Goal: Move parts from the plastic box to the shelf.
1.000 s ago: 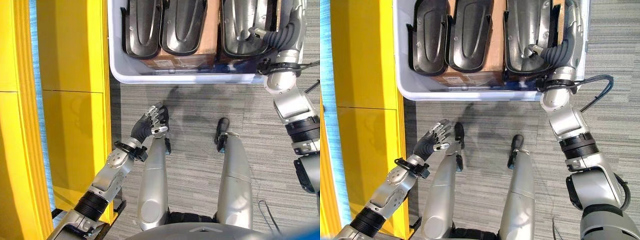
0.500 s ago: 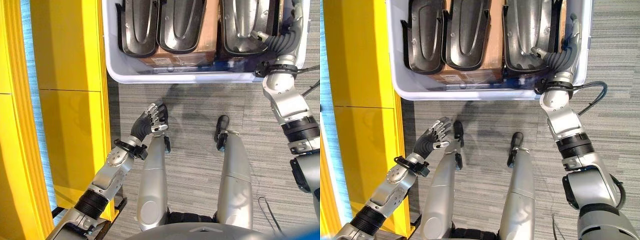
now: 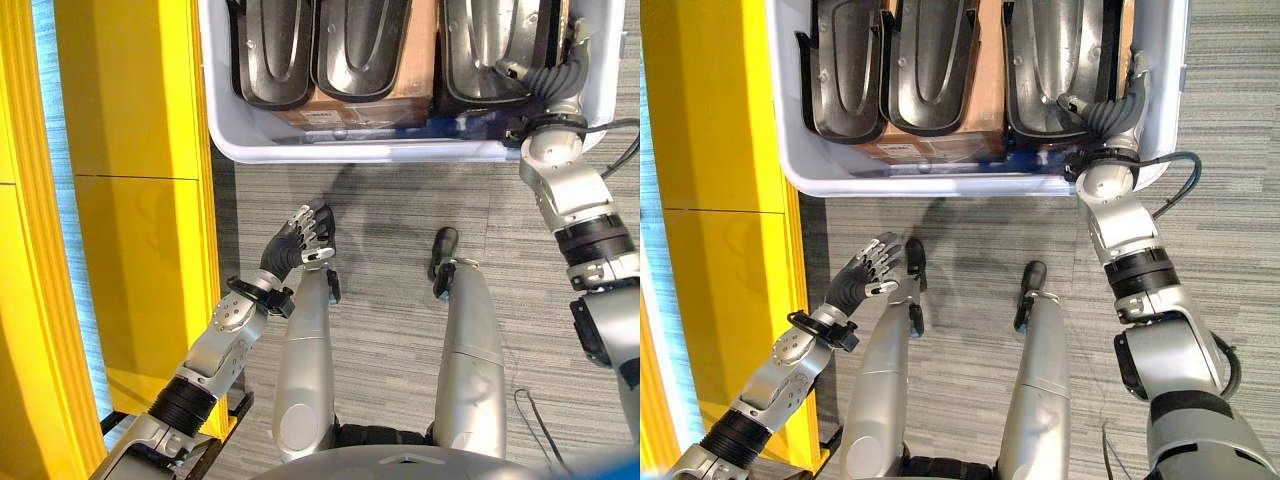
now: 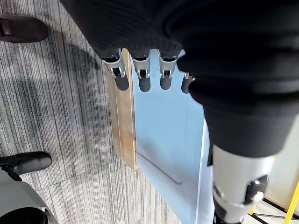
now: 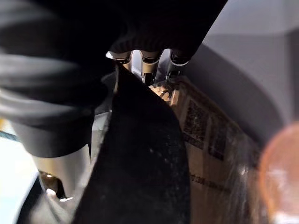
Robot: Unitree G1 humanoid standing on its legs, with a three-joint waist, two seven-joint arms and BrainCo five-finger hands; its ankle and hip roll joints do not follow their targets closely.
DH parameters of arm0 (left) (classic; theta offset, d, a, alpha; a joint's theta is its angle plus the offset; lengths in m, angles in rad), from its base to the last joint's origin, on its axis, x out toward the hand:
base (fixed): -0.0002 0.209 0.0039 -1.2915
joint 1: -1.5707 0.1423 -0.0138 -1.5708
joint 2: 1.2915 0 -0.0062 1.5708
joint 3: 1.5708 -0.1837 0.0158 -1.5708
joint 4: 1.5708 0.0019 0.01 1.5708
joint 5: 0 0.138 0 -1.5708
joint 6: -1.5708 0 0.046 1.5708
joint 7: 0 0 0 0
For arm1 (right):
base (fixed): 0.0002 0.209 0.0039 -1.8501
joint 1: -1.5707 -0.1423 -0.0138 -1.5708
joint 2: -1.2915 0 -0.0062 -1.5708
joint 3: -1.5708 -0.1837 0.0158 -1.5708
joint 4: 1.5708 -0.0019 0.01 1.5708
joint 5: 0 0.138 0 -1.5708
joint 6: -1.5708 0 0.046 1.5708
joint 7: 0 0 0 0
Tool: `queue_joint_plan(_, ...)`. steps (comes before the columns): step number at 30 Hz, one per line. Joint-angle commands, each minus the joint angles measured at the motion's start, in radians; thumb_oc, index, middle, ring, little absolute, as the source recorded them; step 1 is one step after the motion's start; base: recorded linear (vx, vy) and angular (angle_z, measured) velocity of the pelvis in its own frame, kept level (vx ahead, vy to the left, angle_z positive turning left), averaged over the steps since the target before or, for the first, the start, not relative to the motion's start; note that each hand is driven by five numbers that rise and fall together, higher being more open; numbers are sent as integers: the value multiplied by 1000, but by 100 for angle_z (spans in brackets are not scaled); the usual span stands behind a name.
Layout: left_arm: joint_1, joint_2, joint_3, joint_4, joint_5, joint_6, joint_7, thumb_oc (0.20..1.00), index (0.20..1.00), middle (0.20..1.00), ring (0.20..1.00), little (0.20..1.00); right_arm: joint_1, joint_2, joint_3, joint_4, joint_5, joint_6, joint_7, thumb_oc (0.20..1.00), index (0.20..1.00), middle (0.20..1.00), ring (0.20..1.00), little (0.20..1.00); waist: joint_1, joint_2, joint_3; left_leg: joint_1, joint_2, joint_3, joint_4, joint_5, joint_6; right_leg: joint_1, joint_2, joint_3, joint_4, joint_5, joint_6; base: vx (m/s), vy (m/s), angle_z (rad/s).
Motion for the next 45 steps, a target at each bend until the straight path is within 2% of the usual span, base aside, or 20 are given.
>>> queue_joint_plan(1,20,45,17,-24,2,-22,-23,1000,1000,1000,1000,1000,0,-88,7,78,-103,46,-3,1000,1000,1000,1000,1000,12,-11,-24,-37,-51,16,173,-200,38,34,74,-35,-43,0,-29,0,0,0)
queue_joint_plan(3,19,51,16,-25,0,-20,-22,1000,1000,1000,1000,1000,-28,-108,32,106,-133,68,14,1000,1000,1000,1000,1000,16,-12,-24,-43,-50,13,179,-200,38,31,72,-37,-38,0,-28,10,-14,5)
queue_joint_plan(4,19,58,18,-30,-3,-16,-24,1000,1000,1000,1000,1000,-55,-127,61,124,-139,85,20,705,705,705,705,705,20,-12,-24,-45,-50,11,182,-201,38,32,70,-40,-36,-1,-28,8,-13,7)
queue_joint_plan(5,20,61,17,-32,-4,-17,-23,1000,1000,1000,1000,1000,-65,-133,69,129,-124,95,24,489,489,489,489,489,22,-13,-24,-46,-50,10,184,-201,38,32,69,-41,-35,-1,-27,9,-16,7)
queue_joint_plan(6,24,70,22,-45,-7,-7,-22,1000,1000,1000,1000,1000,-91,-150,87,141,-119,125,43,200,200,200,200,200,27,-14,-24,-46,-50,7,185,-201,37,34,67,-45,-34,-2,-27,5,-10,4)
queue_joint_plan(11,32,80,31,-56,-12,-4,-25,1000,1000,1000,1000,1000,-114,-171,118,177,-186,126,67,200,200,200,200,200,36,-15,-24,-51,-50,1,192,-201,38,35,62,-50,-27,-4,-26,4,-5,1)
queue_joint_plan(15,38,84,37,-64,-8,-1,-32,1000,1000,1000,1000,1000,-122,-176,132,188,-114,143,66,200,200,200,200,200,42,-17,-24,-51,-49,0,193,-200,38,39,60,-53,-28,-3,-24,3,-4,1)
queue_joint_plan(27,38,84,46,-75,-1,7,-37,1000,1000,1000,1000,1000,-110,-158,114,256,-78,127,56,200,200,200,200,200,48,-13,-24,-26,-53,6,176,-200,37,70,58,-54,-60,5,-19,0,3,1)
queue_joint_plan(29,38,81,44,-70,-7,-1,-41,1000,1000,1000,1000,1000,-103,-155,110,269,-65,101,37,200,200,200,200,200,48,-11,-24,-20,-53,9,173,-200,38,76,58,-53,-65,7,-18,-3,17,1)
queue_joint_plan(30,39,79,43,-71,-3,-6,-44,1000,1000,1000,1000,1000,-100,-153,101,274,-35,42,-9,200,200,200,200,200,48,-9,-24,-8,-53,11,167,-201,39,87,59,-51,-75,10,-16,-6,38,1)
queue_joint_plan(33,41,77,39,-70,-2,-9,-40,1000,1000,1000,1000,1000,-94,-147,72,255,17,-57,-95,200,200,200,200,200,46,-7,-24,15,-53,16,155,-201,39,109,61,-46,-92,14,-12,-6,44,-2)
queue_joint_plan(35,46,73,38,-75,-3,-8,-35,1000,1000,1000,1000,1000,-67,-135,8,197,39,-130,-141,200,200,200,200,200,40,-6,-24,51,-53,22,134,-200,37,141,61,-40,-116,17,-8,1,69,-6)
queue_joint_plan(36,49,68,42,-78,0,-7,-37,1000,1000,1000,1000,1000,-45,-129,-28,157,6,-194,-176,200,200,200,200,200,34,-6,-24,71,-54,24,123,-201,36,159,61,-36,-130,18,-4,5,60,-5)
queue_joint_plan(39,58,59,44,-75,2,-14,-37,1000,1000,1000,1000,1000,2,-118,-81,70,-75,-245,-209,200,200,200,200,200,26,-7,-24,115,-53,32,96,-197,36,195,63,-29,-158,25,1,3,65,-9)
queue_joint_plan(41,76,38,50,-74,12,-25,-29,1000,1000,1000,1000,1000,83,-94,-155,-119,-160,-284,-259,200,200,200,200,200,5,-12,-24,210,-50,48,38,-189,32,276,63,-15,-224,40,11,11,122,-18)
queue_joint_plan(44,86,22,67,-62,3,-19,-22,1000,1000,1000,1000,1000,153,-61,-220,-264,-208,-307,-270,200,200,200,200,200,-12,-21,-24,308,-44,67,-18,-178,28,360,63,-6,-283,56,17,-9,116,-21)
queue_joint_plan(45,88,16,78,-55,4,-14,-28,1000,1000,1000,1000,1000,171,-54,-242,-307,-214,-319,-269,200,200,200,200,200,-16,-24,-24,326,-37,79,-35,-153,31,375,61,-11,-303,81,12,-43,92,-11)
